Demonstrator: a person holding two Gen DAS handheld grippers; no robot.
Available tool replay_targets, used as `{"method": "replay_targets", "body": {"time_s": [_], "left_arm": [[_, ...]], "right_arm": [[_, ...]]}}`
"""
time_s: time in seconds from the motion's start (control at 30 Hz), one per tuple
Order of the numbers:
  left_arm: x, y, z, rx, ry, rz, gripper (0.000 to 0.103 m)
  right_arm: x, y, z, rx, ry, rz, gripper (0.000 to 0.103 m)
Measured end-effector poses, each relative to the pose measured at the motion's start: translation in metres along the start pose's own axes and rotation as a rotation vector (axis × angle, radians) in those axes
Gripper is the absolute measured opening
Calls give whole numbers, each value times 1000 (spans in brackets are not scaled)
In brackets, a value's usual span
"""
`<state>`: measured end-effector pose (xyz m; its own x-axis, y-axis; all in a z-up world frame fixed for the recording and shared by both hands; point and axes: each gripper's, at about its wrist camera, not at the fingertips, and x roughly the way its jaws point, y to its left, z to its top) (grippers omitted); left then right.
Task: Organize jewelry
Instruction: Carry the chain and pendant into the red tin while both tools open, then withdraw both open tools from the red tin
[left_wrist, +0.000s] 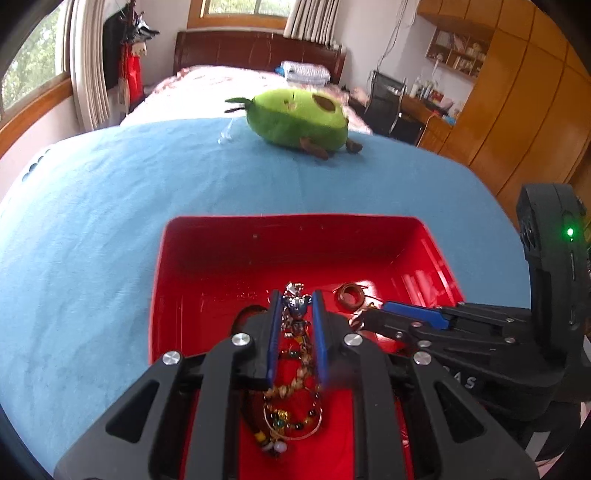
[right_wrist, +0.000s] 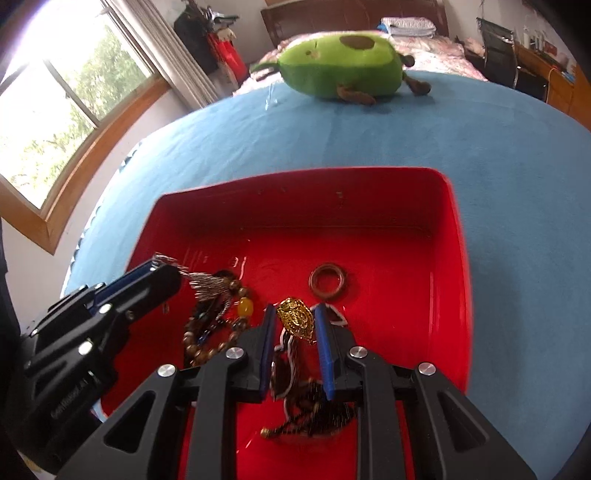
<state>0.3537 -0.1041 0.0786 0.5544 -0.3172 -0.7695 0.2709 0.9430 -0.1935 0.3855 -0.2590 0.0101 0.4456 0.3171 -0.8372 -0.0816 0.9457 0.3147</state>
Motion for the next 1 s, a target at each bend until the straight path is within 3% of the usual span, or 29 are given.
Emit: {"method": "replay_targets", "body": {"time_s": [0.03,0.07,0.23,0.33,0.47,0.67,0.77,1.0], "left_arm": [[5,2,1,-4,11,9,23],[8,3,3,-10,21,11,35],[-5,13,0,-39,9,9,36],[-23,14,-8,-45,-14,24,44],[-49,13,-28,-35,-47,61,63],[-81,11,-60,-28,-75,96,79],[-96,8,-73,-15,-101,123,91],[-126,5,-102,-13,-146,161,96]], "right_arm": [[2,-1,1,8,-2,-3,26],[3,-1,1,12,-6,-4,28],[-12,-5,-9,15,-47,13,28],[-28,-4,-20,5,-76,-5,28],[-49,-2,-37,-1,-106,7,34],[-77,6,-68,-27,-138,2,51],[-87,9,-82,-50,-147,-8,67],[-106,14,-106,-65,-167,-44,89]]}}
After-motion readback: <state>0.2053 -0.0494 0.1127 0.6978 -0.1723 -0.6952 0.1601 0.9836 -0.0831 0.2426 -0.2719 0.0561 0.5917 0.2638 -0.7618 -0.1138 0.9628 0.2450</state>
